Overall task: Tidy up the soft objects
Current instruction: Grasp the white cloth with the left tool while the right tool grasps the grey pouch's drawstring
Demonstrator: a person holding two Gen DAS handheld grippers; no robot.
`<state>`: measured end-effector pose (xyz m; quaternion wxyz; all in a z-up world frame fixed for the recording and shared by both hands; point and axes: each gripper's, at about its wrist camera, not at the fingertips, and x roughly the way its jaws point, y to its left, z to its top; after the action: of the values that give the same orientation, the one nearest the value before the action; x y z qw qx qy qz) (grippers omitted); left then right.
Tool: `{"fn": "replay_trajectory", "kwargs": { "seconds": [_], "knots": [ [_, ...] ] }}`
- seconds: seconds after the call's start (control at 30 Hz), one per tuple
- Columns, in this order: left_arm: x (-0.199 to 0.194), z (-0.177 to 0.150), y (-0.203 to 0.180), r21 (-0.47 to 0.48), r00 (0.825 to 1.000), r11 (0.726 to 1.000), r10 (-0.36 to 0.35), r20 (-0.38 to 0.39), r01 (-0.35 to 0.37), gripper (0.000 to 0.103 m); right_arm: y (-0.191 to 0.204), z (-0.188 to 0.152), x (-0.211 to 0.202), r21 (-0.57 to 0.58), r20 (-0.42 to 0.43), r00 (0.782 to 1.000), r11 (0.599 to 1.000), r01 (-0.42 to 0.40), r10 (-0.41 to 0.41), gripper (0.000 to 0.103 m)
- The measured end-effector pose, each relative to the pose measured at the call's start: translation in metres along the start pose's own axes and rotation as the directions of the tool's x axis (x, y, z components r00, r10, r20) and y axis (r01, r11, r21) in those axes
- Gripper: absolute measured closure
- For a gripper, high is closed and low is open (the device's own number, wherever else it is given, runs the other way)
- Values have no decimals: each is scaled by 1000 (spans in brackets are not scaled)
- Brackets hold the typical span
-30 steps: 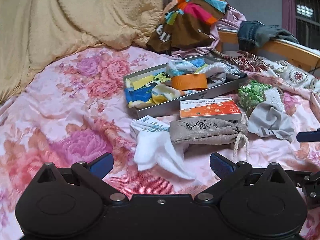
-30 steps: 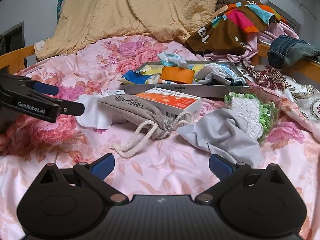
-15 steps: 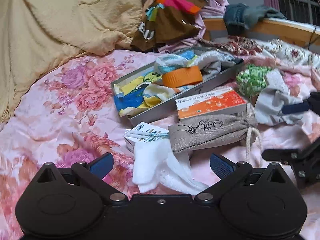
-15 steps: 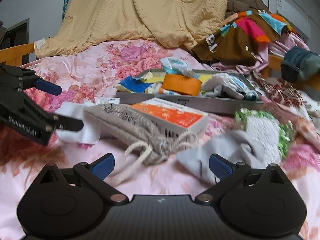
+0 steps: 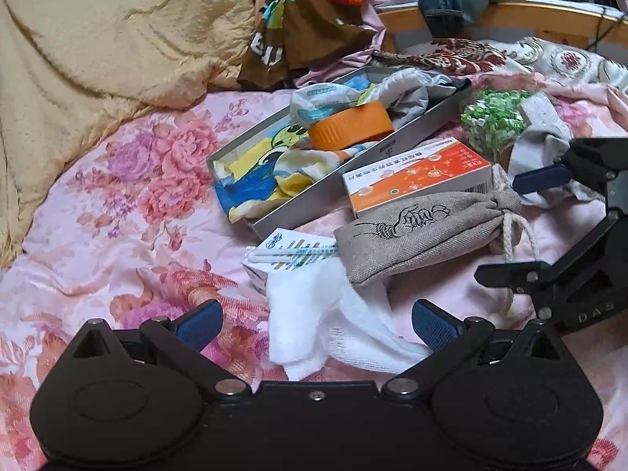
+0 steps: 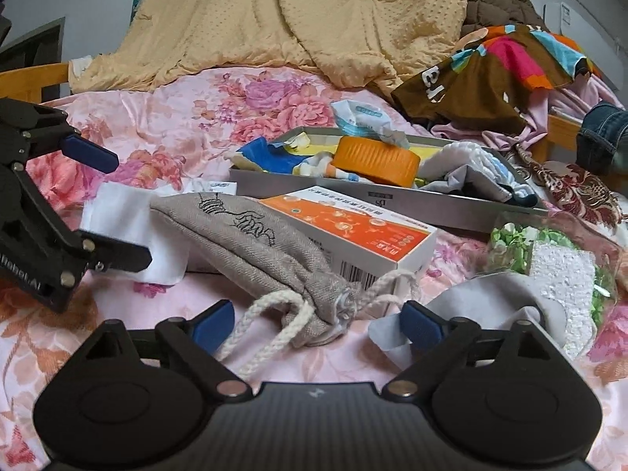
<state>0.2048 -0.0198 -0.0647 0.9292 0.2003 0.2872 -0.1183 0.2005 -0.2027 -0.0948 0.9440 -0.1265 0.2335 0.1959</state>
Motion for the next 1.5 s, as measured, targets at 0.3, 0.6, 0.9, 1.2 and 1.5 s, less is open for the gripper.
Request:
{"fn": "replay_trajectory", "kwargs": {
  "seconds": [0.3, 0.6, 0.9, 1.2, 1.5],
  "knots": [
    [4, 0, -11, 63, 998, 997, -54, -14, 54, 5, 10, -5, -5, -48, 43, 995, 994, 94, -92, 20],
    [10, 0, -7, 47, 996, 997, -62, -69, 65, 20, 13, -6, -5, -67, 45, 994, 993, 100, -97, 36],
    [5, 1, -3, 17, 994, 996, -88, -65, 90, 64, 23, -10, -3, -129, 45, 995, 987, 97, -92, 60],
    [0, -1, 0, -70, 995, 995, -77, -61, 72, 91, 24, -13, -6, -133, 56, 992, 984, 119, -112, 68],
    [-16, -1, 14, -248, 993, 965, -98, -65, 80, 93, 15, -9, -22, -82, 80, 989, 988, 134, -128, 74]
  ]
}}
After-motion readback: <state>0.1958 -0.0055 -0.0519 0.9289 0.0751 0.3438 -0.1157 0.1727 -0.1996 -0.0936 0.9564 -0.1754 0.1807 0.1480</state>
